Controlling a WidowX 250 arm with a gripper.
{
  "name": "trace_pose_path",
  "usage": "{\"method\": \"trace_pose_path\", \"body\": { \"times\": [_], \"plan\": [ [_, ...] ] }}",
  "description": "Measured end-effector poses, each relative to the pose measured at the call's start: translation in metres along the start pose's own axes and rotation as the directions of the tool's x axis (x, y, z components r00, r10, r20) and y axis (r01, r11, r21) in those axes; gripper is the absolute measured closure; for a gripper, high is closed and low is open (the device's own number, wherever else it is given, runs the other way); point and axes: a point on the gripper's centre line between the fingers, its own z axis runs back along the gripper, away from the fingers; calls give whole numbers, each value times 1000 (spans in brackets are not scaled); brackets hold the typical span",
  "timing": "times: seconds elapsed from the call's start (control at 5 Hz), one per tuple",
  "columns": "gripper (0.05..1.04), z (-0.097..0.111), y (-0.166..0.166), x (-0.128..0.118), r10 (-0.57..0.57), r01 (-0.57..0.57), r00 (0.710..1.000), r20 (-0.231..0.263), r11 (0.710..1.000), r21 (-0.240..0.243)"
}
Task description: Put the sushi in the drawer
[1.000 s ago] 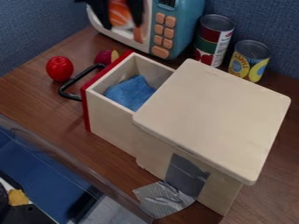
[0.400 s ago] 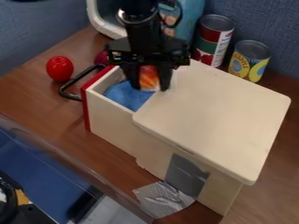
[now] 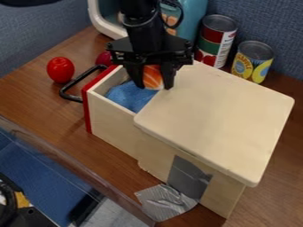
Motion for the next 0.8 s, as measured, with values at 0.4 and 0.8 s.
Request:
{"method": "trace_pose_path", "body": {
  "times": [0.4, 0.8],
  "plan": [
    [455, -8, 26, -7, 18, -16, 997, -68, 999, 32],
    [79, 17, 27, -14, 8, -7, 997, -79, 1000, 18]
  ]
}}
